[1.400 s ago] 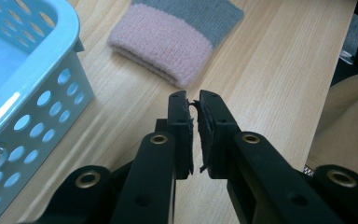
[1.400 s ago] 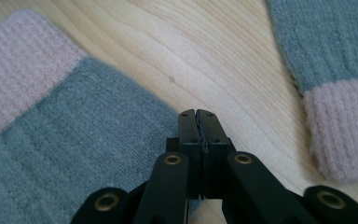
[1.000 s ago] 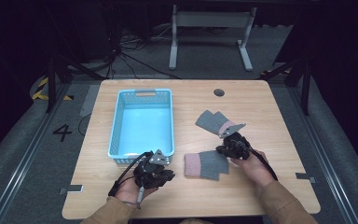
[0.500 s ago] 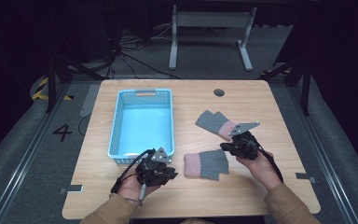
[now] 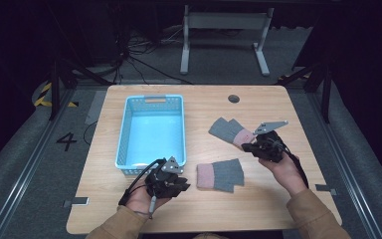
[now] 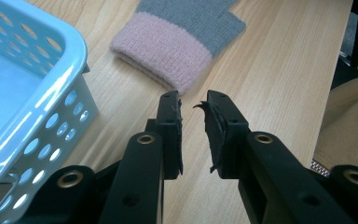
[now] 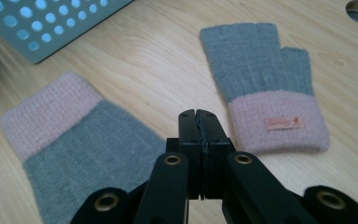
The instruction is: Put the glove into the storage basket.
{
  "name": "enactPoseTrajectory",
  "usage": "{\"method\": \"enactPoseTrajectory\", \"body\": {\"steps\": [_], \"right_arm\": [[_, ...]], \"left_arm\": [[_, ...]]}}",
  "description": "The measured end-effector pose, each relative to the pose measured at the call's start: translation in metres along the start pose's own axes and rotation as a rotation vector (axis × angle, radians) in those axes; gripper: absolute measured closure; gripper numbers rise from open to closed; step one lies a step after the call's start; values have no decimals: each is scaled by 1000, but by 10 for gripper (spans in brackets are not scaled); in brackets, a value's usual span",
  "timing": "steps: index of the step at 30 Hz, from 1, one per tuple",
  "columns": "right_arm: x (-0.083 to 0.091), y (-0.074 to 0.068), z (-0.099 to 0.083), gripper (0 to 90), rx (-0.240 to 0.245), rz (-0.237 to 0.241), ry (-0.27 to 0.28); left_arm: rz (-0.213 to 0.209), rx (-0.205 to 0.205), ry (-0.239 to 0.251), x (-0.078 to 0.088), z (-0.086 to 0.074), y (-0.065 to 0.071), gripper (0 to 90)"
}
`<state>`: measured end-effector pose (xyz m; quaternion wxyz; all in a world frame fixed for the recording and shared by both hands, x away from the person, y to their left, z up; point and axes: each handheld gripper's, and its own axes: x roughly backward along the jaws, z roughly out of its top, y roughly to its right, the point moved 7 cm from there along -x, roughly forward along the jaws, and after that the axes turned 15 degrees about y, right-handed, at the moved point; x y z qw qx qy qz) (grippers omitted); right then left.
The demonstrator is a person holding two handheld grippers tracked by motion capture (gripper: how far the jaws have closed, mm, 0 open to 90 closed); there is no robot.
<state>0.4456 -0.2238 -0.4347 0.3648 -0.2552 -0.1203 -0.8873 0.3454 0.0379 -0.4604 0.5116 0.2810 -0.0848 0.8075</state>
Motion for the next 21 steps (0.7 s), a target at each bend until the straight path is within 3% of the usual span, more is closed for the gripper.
{"method": "enactPoseTrajectory", "body": {"steps": [8, 21], "right_arm": [[-17, 23, 15, 897, 0, -44, -49], [-47, 57, 16, 877, -14, -92, -120]], "left_arm": [[2, 8, 4, 1, -1, -2, 753], [8, 13, 1, 2, -3, -3, 753]]}}
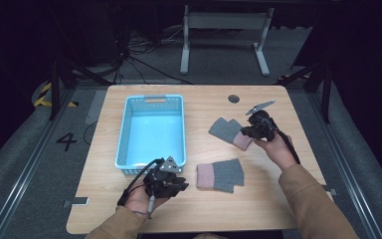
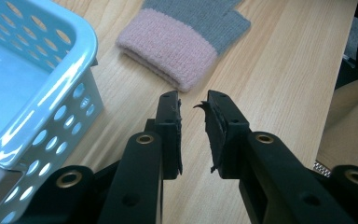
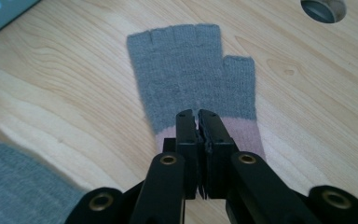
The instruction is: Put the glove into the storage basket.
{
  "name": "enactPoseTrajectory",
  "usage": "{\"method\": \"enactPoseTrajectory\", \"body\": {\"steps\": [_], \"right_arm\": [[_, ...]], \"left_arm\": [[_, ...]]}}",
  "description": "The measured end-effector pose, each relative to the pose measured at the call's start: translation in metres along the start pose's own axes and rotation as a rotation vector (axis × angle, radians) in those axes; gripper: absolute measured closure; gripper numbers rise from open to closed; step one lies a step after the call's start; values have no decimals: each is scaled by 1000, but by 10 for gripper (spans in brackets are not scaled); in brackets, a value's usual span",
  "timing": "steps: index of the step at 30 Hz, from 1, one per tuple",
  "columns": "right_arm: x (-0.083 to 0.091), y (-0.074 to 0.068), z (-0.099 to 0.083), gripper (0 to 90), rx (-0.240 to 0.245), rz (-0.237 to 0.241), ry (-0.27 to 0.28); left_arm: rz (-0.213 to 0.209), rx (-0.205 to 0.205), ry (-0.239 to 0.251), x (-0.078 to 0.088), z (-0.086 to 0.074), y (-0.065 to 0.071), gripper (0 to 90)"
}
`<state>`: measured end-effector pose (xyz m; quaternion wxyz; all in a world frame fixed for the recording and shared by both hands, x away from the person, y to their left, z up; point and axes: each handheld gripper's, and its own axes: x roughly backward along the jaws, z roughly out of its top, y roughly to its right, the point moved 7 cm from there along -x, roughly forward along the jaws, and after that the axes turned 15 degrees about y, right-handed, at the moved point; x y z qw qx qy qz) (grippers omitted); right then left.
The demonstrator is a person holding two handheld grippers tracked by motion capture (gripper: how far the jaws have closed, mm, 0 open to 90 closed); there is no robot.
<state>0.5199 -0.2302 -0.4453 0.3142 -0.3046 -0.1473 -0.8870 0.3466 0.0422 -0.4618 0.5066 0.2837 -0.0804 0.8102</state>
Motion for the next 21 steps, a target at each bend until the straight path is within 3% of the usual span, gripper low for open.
{"method": "enactPoseTrajectory", "body": {"steps": [15, 18, 21], "right_arm": [[-34, 6, 2, 845, -16, 1, -46], [-37, 7, 2, 801, -18, 5, -50], [-41, 9, 1, 670, -8, 3, -50]], "left_arm": [[6, 7, -2, 2, -2, 0, 758], [4, 8, -2, 1, -3, 0, 758], [2, 6, -6, 2, -3, 0, 758]]}}
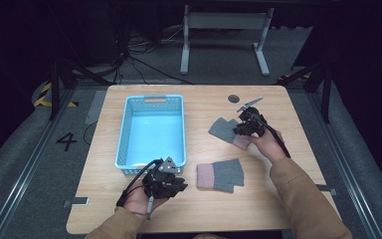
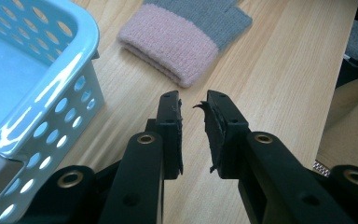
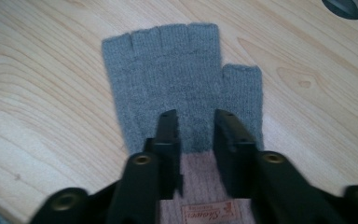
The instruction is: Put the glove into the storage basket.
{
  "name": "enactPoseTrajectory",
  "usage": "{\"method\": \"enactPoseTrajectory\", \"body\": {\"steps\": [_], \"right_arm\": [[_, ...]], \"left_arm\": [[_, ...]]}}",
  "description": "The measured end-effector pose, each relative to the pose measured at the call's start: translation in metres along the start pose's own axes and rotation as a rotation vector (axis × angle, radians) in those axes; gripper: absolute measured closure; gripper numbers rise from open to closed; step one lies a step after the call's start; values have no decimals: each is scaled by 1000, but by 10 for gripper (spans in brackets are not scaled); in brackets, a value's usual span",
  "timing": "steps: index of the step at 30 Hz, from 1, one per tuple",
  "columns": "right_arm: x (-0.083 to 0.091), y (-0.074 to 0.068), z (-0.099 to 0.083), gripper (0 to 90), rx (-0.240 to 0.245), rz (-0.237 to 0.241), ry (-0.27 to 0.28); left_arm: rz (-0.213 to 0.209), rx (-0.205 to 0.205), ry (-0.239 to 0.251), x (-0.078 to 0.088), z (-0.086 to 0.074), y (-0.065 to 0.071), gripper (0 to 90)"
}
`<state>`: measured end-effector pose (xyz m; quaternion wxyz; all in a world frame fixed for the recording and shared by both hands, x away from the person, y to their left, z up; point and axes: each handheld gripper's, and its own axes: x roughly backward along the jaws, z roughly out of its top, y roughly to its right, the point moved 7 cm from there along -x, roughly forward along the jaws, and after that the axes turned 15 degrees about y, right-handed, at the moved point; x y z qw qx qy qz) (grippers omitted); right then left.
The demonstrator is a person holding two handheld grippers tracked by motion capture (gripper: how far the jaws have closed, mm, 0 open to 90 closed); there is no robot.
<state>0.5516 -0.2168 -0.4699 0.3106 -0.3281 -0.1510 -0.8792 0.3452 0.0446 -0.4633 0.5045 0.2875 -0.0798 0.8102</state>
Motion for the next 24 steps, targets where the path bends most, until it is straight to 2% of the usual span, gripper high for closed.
{"method": "enactPoseTrajectory", "body": {"steps": [3, 6, 13, 16, 20, 22, 24], "right_arm": [[-4, 2, 0, 584, 2, -3, 4], [-8, 3, -2, 545, 3, -4, -8], [-22, 3, -11, 529, 11, -11, -75], [-23, 4, -12, 570, -32, 1, -75], [-22, 4, -13, 705, -42, 3, -80], [-21, 2, -12, 793, -22, -14, -83], [-21, 1, -11, 838, -1, -34, -85]], "left_arm": [[-1, -2, -3, 0, 0, 1, 758], [-2, -1, -3, 0, 0, 1, 757], [-3, 3, -2, 0, -1, 1, 757], [-5, 2, -2, -1, -1, 1, 755], [-6, -3, -4, -1, -1, 2, 755], [-6, -1, -2, -1, -1, 2, 755], [-8, -1, -2, -1, -1, 2, 755]]}}
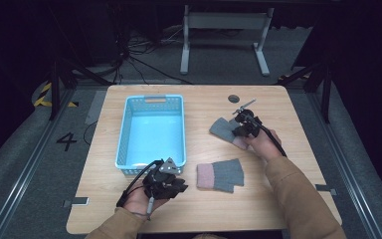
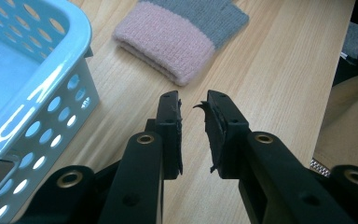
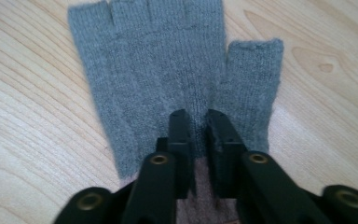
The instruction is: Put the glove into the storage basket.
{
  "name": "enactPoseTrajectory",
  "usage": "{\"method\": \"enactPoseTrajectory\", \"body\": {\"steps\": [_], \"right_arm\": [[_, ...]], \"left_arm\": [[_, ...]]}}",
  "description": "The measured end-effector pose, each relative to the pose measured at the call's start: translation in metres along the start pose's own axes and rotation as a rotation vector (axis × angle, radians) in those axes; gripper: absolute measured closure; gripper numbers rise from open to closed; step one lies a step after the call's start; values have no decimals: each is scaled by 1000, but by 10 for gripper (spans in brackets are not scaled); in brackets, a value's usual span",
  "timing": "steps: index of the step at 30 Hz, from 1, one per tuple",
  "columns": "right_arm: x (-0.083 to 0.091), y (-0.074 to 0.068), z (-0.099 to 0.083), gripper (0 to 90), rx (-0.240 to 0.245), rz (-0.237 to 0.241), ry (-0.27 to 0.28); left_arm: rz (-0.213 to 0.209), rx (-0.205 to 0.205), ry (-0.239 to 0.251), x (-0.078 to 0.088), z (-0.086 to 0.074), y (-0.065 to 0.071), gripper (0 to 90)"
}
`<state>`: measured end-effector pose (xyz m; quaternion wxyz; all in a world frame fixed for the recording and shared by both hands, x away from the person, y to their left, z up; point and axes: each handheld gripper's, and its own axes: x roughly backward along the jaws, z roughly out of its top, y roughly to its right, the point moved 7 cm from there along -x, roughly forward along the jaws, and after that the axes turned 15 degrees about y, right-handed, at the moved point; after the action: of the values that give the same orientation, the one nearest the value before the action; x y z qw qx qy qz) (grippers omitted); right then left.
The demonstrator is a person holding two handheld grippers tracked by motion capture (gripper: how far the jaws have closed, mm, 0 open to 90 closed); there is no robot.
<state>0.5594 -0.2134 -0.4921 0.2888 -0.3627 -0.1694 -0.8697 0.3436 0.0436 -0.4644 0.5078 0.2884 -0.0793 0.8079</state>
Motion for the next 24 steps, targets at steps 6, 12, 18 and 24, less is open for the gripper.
{"method": "enactPoseTrajectory", "body": {"steps": [6, 12, 18, 24], "right_arm": [[12, -3, 2, 850, 10, -37, 16], [46, -5, -3, 846, -45, -30, 77], [89, -12, -21, 840, -81, -20, 151], [111, -17, -41, 840, -86, -45, 157]], "left_arm": [[-5, -2, 3, -2, 2, 0, 755], [-16, -8, 5, -5, 5, 1, 755], [-29, -22, -5, -11, 8, 3, 755], [-37, -29, -6, -13, 12, 5, 755]]}}
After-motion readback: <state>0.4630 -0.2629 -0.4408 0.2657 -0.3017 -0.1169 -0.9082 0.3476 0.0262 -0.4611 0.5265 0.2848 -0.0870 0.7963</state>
